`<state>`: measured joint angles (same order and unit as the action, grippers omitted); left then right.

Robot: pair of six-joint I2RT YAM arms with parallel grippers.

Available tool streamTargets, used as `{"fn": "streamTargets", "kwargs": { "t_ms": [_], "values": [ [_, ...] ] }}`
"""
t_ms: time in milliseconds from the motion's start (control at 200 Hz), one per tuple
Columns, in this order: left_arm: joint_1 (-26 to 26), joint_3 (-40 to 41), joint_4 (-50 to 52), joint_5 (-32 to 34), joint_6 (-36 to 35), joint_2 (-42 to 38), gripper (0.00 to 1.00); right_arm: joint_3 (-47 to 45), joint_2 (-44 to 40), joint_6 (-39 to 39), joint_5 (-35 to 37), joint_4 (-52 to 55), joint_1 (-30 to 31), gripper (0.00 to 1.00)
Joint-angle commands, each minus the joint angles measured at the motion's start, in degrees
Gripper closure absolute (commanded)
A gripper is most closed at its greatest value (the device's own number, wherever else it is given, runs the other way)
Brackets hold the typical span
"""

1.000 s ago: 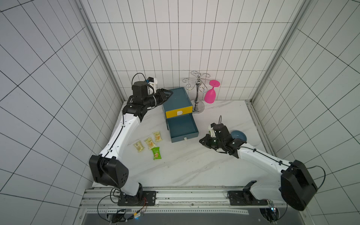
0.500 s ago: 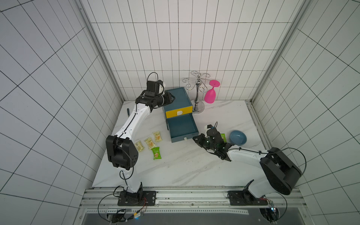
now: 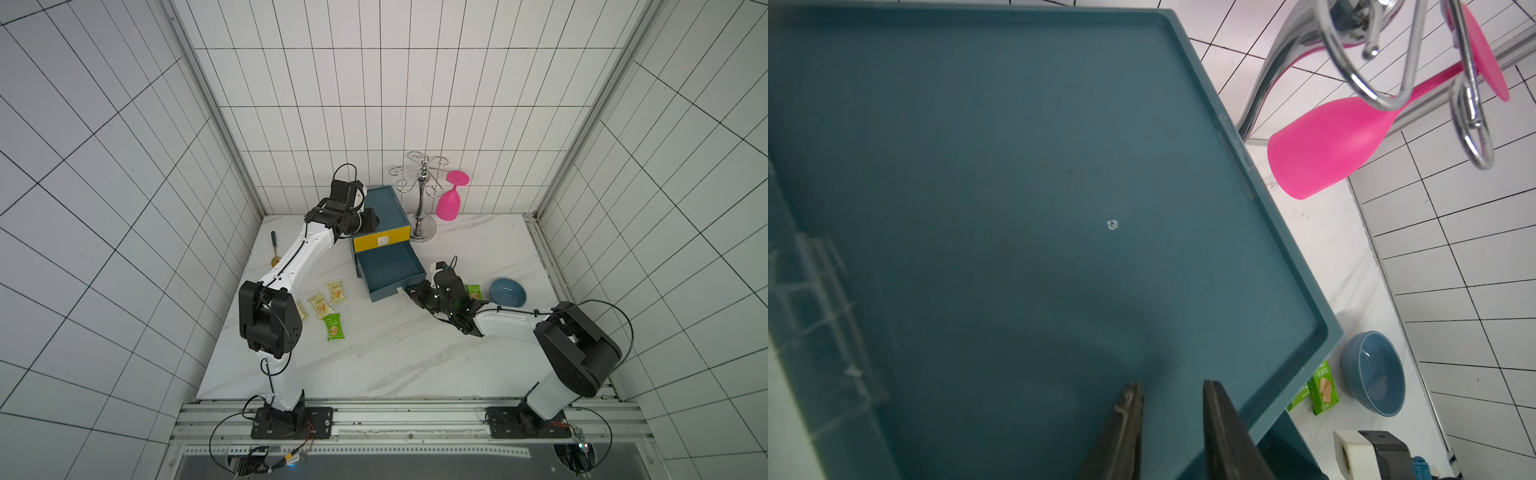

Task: Take the cookies out of the drawer
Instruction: Close the drawer in the storage box.

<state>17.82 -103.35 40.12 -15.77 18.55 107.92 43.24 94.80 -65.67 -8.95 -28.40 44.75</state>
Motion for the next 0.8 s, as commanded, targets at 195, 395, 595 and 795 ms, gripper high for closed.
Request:
{"fn": "streamTargets", "kwargs": {
  "t_ms": [195, 395, 595, 795],
  "values": [
    [-0.33, 7.97, 9.17, -4.08, -1.57, 2.96, 0.71, 10.29, 6.81, -2.36, -1.68, -7.72, -2.74, 1.0],
    [-0.84, 9.55, 8.59, -7.1, -2.11, 2.99, 0.71, 11.64, 7.63, -3.3, -3.44, -8.87, -1.7, 1.0],
    [-2.26, 10.05, 8.27, -9.38, -1.5, 3.09, 0.72, 13.8, 9.07, -2.56, -3.96, -7.67, -0.96, 1.0],
    [-2.36, 10.53, 8.33, -11.68, -1.69, 2.92, 0.72, 18.48, 14.54, -2.98, -5.27, -8.69, -1.33, 1.0]
  ]
}}
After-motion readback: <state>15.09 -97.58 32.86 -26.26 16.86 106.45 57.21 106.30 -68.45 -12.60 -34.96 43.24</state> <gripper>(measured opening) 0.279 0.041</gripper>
